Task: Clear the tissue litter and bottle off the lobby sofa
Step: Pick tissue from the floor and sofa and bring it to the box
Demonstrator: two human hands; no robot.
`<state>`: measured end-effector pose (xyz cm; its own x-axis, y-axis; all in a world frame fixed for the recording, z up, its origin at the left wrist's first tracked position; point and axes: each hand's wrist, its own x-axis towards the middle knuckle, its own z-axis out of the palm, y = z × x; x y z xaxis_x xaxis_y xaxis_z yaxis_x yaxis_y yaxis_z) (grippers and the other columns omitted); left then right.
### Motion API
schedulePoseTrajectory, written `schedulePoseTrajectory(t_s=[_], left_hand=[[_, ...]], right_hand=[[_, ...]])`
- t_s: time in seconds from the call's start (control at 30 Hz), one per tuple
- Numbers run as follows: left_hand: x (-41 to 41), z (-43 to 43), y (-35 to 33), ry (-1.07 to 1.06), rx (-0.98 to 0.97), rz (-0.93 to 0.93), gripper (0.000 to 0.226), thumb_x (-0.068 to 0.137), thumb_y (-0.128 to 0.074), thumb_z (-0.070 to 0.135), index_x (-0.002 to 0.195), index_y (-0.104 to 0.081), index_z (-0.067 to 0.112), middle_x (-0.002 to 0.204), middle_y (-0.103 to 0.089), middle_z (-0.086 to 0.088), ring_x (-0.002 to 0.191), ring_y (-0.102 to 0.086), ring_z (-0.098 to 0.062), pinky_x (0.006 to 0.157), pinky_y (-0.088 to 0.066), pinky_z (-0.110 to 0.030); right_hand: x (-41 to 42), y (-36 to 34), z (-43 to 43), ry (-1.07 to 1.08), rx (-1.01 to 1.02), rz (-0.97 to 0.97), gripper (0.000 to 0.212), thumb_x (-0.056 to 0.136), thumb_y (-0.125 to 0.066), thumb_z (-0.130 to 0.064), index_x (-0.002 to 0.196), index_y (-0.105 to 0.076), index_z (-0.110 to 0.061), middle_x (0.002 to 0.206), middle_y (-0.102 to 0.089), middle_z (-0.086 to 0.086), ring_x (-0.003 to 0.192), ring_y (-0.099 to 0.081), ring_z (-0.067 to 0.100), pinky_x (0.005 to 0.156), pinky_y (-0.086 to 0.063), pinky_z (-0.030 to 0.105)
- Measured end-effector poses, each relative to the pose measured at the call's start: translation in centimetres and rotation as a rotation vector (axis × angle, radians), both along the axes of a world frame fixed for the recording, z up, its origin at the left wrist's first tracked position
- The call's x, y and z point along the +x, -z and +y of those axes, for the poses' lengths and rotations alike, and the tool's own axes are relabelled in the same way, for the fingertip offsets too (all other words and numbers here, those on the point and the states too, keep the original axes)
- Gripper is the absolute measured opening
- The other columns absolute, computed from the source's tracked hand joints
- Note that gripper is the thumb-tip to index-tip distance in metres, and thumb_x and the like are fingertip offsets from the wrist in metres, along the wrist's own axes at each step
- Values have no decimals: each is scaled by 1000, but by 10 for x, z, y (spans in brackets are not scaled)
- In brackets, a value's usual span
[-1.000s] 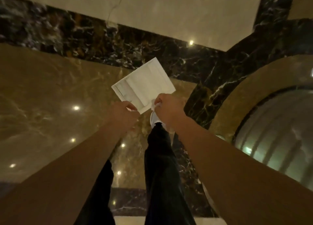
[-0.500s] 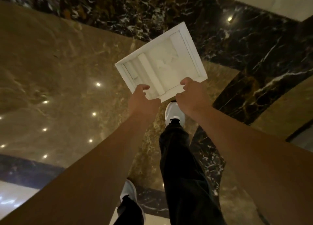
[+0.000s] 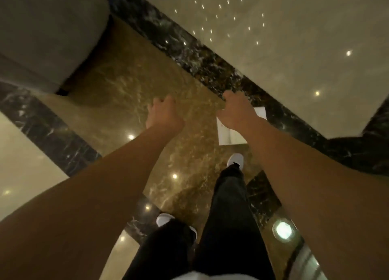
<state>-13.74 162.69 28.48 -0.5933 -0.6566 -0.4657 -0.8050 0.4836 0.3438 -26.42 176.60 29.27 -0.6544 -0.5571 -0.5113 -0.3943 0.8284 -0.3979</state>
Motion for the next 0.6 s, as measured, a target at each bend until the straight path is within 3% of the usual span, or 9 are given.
schedulePoseTrajectory(t_s=[0.2,0.4,0.6], left_hand=[[245,-99,-153,-257,-86,153,63,76,-70,25,133,-42,20,131,-43,-14,119,-44,-39,96,-47,-50],[435,-175,-192,-545,-202,7,65,77,-72,32,131,-39,21,128,-47,-15,118,-42,-41,92,-44,-51],[546,-229,-170,-841,-131,-124,66,72,-77,28,126,-41,18,130,-44,-15,114,-44,-38,86,-50,-48]], right_hand=[[201,-145,-145,-290,-80,194,52,87,-60,-32,132,-42,-14,140,-37,17,122,-45,36,99,-45,47],[390,-208,-279,-669,-297,70,56,91,-54,-29,142,-32,-23,146,-26,8,125,-39,32,96,-45,46],[480,-201,-388,-903,-366,160,59,88,-58,-21,141,-32,-22,145,-30,8,127,-39,30,92,-44,40]])
